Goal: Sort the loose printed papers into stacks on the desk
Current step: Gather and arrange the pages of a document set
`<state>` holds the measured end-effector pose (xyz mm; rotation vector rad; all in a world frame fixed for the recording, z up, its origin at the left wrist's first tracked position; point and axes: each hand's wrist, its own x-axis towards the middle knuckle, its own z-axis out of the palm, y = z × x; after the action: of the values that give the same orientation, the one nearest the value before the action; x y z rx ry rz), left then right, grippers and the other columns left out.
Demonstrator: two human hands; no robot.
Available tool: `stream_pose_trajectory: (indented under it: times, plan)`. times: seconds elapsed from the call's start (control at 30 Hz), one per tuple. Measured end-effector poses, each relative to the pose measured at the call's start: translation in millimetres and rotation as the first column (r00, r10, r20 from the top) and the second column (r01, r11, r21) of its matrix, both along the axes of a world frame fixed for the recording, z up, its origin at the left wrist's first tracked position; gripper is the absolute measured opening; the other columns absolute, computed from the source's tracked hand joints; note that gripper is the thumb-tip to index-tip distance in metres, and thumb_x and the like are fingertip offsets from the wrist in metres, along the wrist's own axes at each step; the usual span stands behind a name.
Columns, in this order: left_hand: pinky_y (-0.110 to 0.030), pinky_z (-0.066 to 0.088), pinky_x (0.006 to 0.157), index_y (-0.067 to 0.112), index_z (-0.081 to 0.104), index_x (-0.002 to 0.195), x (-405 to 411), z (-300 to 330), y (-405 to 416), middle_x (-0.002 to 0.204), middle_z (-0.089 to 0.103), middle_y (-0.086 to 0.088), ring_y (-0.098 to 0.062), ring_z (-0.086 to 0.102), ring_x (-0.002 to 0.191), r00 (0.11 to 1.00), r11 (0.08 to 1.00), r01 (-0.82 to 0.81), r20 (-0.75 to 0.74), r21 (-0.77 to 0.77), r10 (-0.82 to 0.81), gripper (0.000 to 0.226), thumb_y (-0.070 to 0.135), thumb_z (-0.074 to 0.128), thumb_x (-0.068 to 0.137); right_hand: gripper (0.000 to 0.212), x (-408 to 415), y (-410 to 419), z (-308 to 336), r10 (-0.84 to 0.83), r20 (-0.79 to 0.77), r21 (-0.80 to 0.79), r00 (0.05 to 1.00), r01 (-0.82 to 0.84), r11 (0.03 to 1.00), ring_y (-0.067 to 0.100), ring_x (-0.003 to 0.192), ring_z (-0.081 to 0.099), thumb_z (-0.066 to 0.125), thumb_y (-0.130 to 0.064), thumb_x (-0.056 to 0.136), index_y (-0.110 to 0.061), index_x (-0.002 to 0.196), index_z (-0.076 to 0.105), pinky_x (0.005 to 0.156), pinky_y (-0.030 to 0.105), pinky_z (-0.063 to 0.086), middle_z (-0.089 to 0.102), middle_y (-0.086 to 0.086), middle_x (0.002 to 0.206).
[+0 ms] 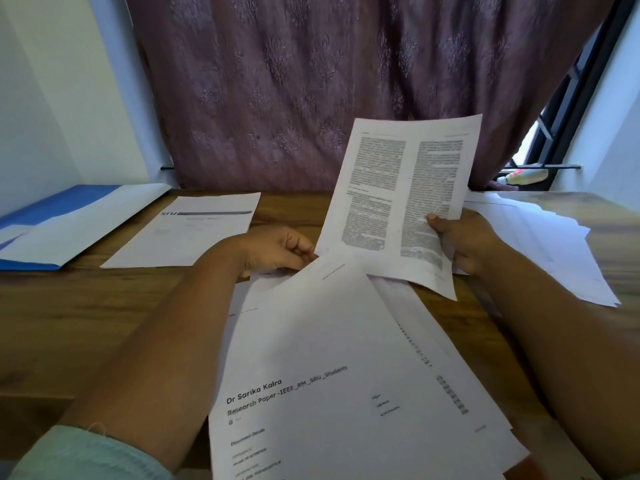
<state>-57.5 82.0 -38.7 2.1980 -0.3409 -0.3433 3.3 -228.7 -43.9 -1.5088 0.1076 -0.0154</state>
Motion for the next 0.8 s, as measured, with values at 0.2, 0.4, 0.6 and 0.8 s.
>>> stream_pose_trajectory:
  times: [0.2,0.4,0.6,0.8]
  plan:
    - [-0.019,0.049,0.073,0.018,0.074,0.087,-4.2,7.3,-6.6,0.088,0.074,0.002,-0.018,0.064,0.086,0.996,0.997,-0.073,-0.063,-0.04,0.071,0.048,0.061,0.065,0.067,0.02,0.7,1.4,-0.9,0.001,0.005,-0.02,1.0,0.0,1.0,0.029,0.092,0.071,0.066,-0.017,0.092,-0.012,0.111,0.068,0.08,0.052,0.057,0.074,0.006,0.103]
    - [-0.022,0.056,0.082,0.025,0.079,0.094,-3.2,3.9,-4.8,0.102,0.074,0.01,-0.016,0.069,0.096,0.999,0.997,0.047,-0.018,0.054,-0.047,0.033,0.029,0.087,0.063,0.017,0.1,0.4,0.6,-0.008,-0.005,-0.038,1.0,0.007,0.999,0.03,0.091,0.071,0.067,-0.02,0.091,-0.015,0.108,0.068,0.082,0.055,0.056,0.075,0.005,0.101]
    - [-0.042,0.055,0.096,0.014,0.077,0.103,-1.5,3.3,-4.1,0.111,0.073,0.003,-0.022,0.068,0.104,1.0,0.998,0.016,0.01,0.057,-0.016,0.047,0.03,0.086,0.06,0.014,-2.7,1.3,3.2,-0.007,0.003,-0.041,1.0,0.007,0.999,0.029,0.093,0.071,0.066,-0.02,0.092,-0.018,0.106,0.068,0.082,0.052,0.057,0.074,0.003,0.102]
    - [-0.045,0.055,0.094,0.008,0.075,0.102,-2.2,3.4,-4.6,0.113,0.072,-0.006,-0.03,0.067,0.104,1.0,0.999,-0.015,0.009,0.05,0.014,0.051,0.034,0.086,0.06,0.008,-5.8,0.7,5.7,-0.01,0.009,-0.057,1.0,0.01,0.998,0.025,0.09,0.07,0.064,-0.019,0.093,-0.023,0.101,0.065,0.062,0.038,0.055,0.072,-0.001,0.1]
